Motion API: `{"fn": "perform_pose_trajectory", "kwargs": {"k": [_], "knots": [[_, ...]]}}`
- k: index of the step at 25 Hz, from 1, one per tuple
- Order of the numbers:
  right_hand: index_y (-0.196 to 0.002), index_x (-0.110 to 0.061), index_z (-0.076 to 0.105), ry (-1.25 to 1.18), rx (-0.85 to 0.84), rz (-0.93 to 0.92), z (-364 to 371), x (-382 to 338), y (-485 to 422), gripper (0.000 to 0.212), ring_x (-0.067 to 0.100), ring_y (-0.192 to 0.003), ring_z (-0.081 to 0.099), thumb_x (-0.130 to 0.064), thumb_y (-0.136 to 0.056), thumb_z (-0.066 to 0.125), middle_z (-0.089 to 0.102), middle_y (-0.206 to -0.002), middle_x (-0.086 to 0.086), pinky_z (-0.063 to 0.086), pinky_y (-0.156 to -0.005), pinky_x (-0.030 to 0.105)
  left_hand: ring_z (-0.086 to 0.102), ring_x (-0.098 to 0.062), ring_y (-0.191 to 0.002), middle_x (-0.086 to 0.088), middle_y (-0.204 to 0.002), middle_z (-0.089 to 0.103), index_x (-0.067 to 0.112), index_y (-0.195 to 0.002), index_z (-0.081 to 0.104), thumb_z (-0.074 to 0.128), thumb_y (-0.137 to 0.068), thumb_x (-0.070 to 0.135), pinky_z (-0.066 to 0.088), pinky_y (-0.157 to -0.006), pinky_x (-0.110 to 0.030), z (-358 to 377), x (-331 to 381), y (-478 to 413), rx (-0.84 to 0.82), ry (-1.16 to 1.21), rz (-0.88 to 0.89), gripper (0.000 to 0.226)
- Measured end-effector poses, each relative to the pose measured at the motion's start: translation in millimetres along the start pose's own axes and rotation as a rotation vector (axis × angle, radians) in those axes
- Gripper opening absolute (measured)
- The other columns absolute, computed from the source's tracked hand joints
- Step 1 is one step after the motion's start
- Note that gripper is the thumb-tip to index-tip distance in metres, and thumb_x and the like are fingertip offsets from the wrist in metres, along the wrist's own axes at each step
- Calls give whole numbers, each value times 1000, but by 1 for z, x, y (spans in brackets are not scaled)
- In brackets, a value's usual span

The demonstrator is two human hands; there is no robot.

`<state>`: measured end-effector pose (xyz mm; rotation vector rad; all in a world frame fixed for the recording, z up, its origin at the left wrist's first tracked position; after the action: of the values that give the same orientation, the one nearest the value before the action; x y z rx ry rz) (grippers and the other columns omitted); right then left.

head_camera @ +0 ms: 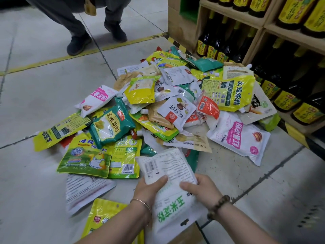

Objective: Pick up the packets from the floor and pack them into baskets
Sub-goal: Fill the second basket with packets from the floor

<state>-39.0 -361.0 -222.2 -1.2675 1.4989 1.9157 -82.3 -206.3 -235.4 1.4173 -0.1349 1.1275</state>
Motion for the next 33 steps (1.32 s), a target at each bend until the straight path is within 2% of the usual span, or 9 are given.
{"fn": "perform_pose_trajectory", "kwargs": {"k": [4,6,8,13,18,21,23,29,33], "knots": [[-91,-6,69,18,-30,16,17,19,-14,11,13,-79,68,-11,-90,60,73,-91,5,55,-72,27,66,-27,-67,-21,-92,70,-2,-99,64,78,-62,-7,56,-51,-27,-26,14,-5,152,-139,142,39],[-90,-4,66,26,161,101,4,36,-21,25,13,-73,64,-27,-92,56,71,-92,11,52,-67,25,63,-24,-67,-18,-87,69,-1,-95,63,74,-66,-11,52,-49,-25,-37,26,-5,200,-222,223,33],[-99,-12,60,212,361,186,-10,54,-24,29,15,-85,61,-39,-88,61,66,-104,7,50,-78,28,60,-20,-63,-10,-77,66,3,-88,62,69,-71,-15,47,-46,-23,-48,34,0,233,-242,269,26],[-135,-23,33,761,340,319,19,75,-24,95,17,-122,48,-69,-60,68,45,-135,-3,41,-96,34,63,-28,-74,-18,-86,66,4,-90,62,70,-70,-14,49,-66,-32,-76,30,0,306,-265,262,27],[-133,-24,33,972,377,275,36,84,-32,81,15,-121,47,-61,-69,66,52,-129,-6,34,-97,35,66,-31,-80,-18,-90,68,7,-89,63,74,-67,-10,52,-75,-42,-84,25,-3,308,-282,248,30],[-103,-27,58,757,345,326,38,90,-36,41,16,-100,61,-47,-71,73,66,-108,-5,43,-86,28,66,-31,-79,-17,-90,69,6,-89,63,78,-62,-6,52,-73,-40,-83,26,-2,292,-266,256,33],[-86,-23,61,463,353,307,36,93,-33,21,18,-87,62,-27,-73,76,70,-100,1,51,-80,29,65,-27,-74,-16,-87,68,7,-87,62,74,-67,-10,52,-67,-35,-81,29,0,280,-266,272,28],[-88,-17,58,103,630,-14,-9,23,-1,22,21,-85,62,-13,-75,76,65,-88,1,48,-71,29,60,-18,-61,-2,-72,64,11,-82,59,66,-74,-15,48,-40,-19,-58,61,14,193,-270,359,28],[-91,-18,57,44,727,-228,-29,-50,28,28,18,-86,62,-12,-74,77,66,-92,0,50,-77,31,61,-21,-66,-6,-80,66,10,-89,60,67,-74,-12,52,-49,-23,-36,94,22,109,-283,437,27]]}}
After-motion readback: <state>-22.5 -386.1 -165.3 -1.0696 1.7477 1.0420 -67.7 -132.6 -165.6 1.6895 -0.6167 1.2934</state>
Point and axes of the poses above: each hand's wrist, its own y-axis away from the middle knuckle, its own z-axis out of the palm, x = y × z, the point moved 4 cm from there along -y, towards the middle knuckle
